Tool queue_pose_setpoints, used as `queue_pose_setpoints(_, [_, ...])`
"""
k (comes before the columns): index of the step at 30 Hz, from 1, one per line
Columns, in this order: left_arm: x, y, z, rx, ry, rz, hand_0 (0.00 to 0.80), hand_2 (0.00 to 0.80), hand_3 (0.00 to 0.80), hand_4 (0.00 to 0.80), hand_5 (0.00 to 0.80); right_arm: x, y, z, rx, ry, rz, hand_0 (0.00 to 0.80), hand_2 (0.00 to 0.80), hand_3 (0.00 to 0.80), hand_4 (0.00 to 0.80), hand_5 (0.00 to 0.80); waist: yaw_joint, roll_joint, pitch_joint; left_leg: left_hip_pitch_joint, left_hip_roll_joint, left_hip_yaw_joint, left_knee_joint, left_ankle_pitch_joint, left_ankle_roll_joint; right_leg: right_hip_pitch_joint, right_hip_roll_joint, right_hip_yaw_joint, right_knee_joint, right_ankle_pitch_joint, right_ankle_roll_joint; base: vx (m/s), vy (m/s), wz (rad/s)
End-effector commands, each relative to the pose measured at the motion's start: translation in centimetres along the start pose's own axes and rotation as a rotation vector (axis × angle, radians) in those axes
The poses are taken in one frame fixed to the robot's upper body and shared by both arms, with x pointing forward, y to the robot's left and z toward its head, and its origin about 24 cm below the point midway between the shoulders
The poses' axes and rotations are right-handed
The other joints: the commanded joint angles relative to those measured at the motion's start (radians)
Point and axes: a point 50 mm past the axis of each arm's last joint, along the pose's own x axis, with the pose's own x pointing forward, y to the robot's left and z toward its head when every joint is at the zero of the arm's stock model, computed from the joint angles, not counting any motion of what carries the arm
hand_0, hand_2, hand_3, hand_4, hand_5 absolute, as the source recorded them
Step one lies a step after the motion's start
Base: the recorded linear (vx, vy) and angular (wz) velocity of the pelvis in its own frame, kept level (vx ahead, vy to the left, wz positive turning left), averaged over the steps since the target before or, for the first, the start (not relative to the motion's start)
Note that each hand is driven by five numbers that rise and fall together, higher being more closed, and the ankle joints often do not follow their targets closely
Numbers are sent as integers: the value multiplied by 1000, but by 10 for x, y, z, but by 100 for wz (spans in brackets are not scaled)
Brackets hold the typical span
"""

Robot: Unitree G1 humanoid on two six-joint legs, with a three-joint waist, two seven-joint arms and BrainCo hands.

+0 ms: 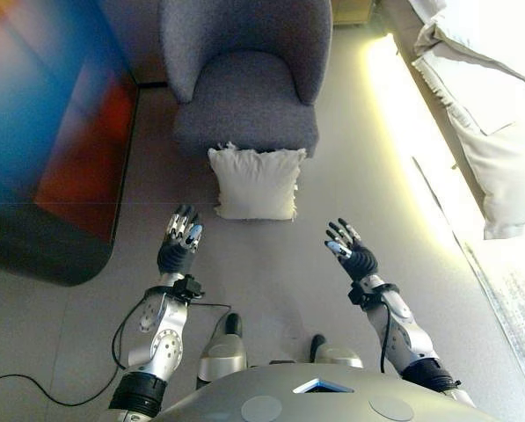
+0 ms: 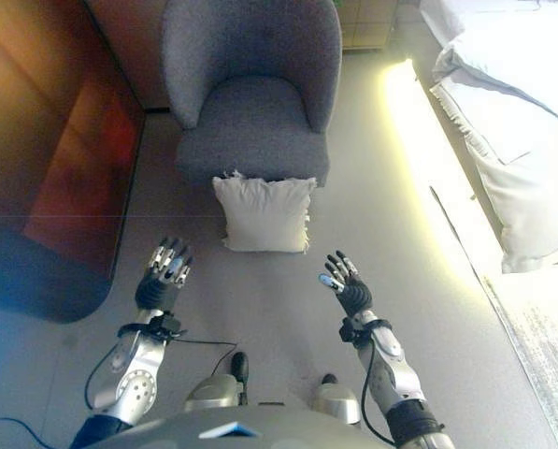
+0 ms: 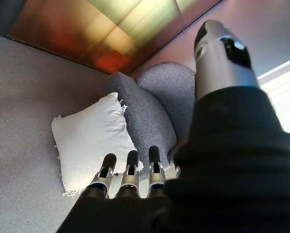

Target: Pick up the cushion and take it to the sofa

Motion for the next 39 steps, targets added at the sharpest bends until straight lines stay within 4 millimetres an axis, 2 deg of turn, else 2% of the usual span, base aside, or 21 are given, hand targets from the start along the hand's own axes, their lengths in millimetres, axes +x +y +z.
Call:
queue_pose_setpoints(1, [8,-13,21,16,-106,-95,0,0,0,0,0,9,19,28,5,-147,85,0,0,0,0,0,4,-1,6,27,-37,16,60,-110,51,-82,63,2,39,33,-47,0,0,0])
queue_pose_setpoints(6, [8,-15,21,-29,-111,-117,0,0,0,0,0,8,18,27,6,-146,82,0,0,0,0,0,2,-2,5,32,-37,16,56,-110,52,-80,63,3,38,34,-46,0,0,0])
queue_pose_setpoints(17, [8,-10,23,79,-118,-51,0,0,0,0,0,7,17,27,0,-157,69,0,0,0,0,0,4,-3,4,31,-38,18,59,-110,52,-78,63,1,38,33,-46,0,0,0])
queue_pose_setpoints(21, [9,-5,27,284,-137,20,0,0,0,0,0,8,18,30,-3,-164,65,0,0,0,0,0,3,-2,6,32,-38,17,59,-110,52,-78,63,3,39,33,-46,0,0,0])
queue_pose_setpoints(28, [11,-13,22,111,-78,-85,0,0,0,0,0,8,19,33,-34,-172,83,0,0,0,0,0,2,0,5,36,-38,18,54,-110,52,-76,62,0,37,33,-43,0,0,0])
queue_pose_setpoints(32, [12,-25,29,301,-110,-183,0,0,0,0,0,8,32,46,26,-217,226,0,0,0,0,0,0,0,11,31,-38,19,57,-111,52,-82,62,0,40,32,-40,-28,-8,0])
queue_pose_setpoints(34, [15,-31,34,313,-118,-249,0,0,0,0,0,9,38,52,61,-242,289,0,0,0,0,0,0,4,11,32,-38,18,55,-110,51,-81,63,-1,39,32,-39,0,0,0])
queue_pose_setpoints(36, [19,-37,37,238,-106,-320,0,0,0,0,0,11,43,57,110,-257,349,0,0,0,0,0,-1,8,8,37,-39,18,52,-109,52,-78,64,0,36,32,-38,0,0,0])
queue_pose_setpoints(39, [19,-53,31,-132,-31,-476,0,0,0,0,0,11,55,56,314,-260,505,0,0,0,0,0,0,11,-1,48,-38,23,46,-113,53,-69,63,-4,32,31,-37,24,5,1])
